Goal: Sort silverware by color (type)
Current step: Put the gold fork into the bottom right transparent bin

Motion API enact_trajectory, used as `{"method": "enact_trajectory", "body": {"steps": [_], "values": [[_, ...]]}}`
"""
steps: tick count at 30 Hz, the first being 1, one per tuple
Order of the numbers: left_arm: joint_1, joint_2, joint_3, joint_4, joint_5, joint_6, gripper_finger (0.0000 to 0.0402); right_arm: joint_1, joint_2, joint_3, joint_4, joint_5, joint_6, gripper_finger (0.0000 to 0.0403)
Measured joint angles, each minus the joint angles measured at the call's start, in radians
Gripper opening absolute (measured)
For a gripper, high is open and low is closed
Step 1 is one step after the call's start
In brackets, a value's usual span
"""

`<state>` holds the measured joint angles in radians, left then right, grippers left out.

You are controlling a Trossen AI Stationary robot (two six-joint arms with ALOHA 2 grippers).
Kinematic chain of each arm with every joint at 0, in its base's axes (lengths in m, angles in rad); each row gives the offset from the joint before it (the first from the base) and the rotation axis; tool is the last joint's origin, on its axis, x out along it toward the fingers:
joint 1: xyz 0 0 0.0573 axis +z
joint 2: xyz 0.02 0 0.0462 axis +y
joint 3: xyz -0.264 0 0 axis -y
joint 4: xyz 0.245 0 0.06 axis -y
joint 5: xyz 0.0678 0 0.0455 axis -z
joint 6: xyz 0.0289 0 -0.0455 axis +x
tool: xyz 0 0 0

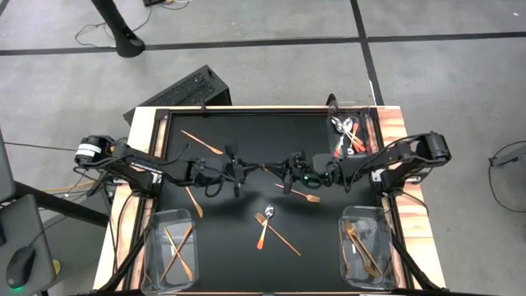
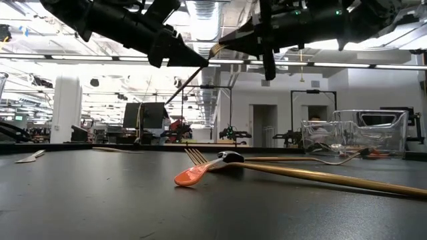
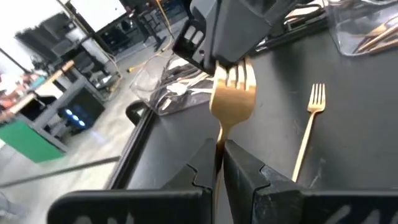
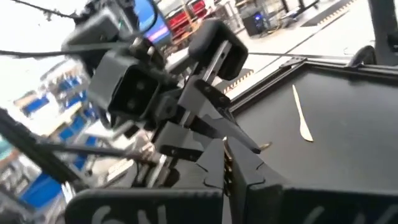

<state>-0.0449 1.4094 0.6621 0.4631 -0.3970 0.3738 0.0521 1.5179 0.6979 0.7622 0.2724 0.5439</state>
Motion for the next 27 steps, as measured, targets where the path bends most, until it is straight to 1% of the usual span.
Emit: {"method": "enact_trajectory", "body": {"steps": [3,5,7,10,11,13,15,19,22,25,27], "values": [[0.000,-0.001,0.004,-0.051,-0.001,-0.047,0.0021,-0.020,-0.035,0.000,-0.060,-0.109,-0.017,0.0008],[0.000,-0.004,0.001,-0.116,-0.020,-0.081,0.0035,-0.038,-0.091,0.013,-0.215,-0.169,-0.005,0.0006],[-0.004,-0.003,0.001,-0.156,-0.022,-0.112,0.0050,-0.053,-0.157,0.057,-0.440,-0.192,0.009,0.0006],[-0.016,-0.003,0.001,-0.189,-0.009,-0.143,0.0070,-0.072,-0.250,0.158,-0.843,-0.198,0.008,0.0006],[-0.021,-0.003,0.001,-0.199,-0.009,-0.150,0.0075,-0.078,-0.273,0.199,-0.985,-0.206,0.005,0.0006],[-0.027,-0.003,0.001,-0.201,-0.009,-0.152,0.0082,-0.100,-0.306,0.301,-1.210,-0.248,0.000,0.0006],[-0.031,-0.003,0.001,-0.201,-0.009,-0.153,0.0085,-0.128,-0.326,0.401,-1.424,-0.344,-0.003,0.0006],[-0.033,-0.003,0.001,-0.203,0.009,-0.182,0.0086,-0.180,-0.323,0.596,-1.736,-0.566,-0.044,0.0007],[-0.033,-0.003,0.001,-0.215,0.023,-0.210,0.0086,-0.193,-0.311,0.715,-1.916,-0.701,-0.058,0.0007],[-0.033,-0.003,0.001,-0.224,0.023,-0.229,0.0086,-0.191,-0.295,0.799,-2.085,-0.843,-0.085,0.0007],[-0.033,-0.003,0.001,-0.235,0.024,-0.238,0.0086,-0.181,-0.293,0.836,-2.172,-0.903,-0.079,0.0007]]}}
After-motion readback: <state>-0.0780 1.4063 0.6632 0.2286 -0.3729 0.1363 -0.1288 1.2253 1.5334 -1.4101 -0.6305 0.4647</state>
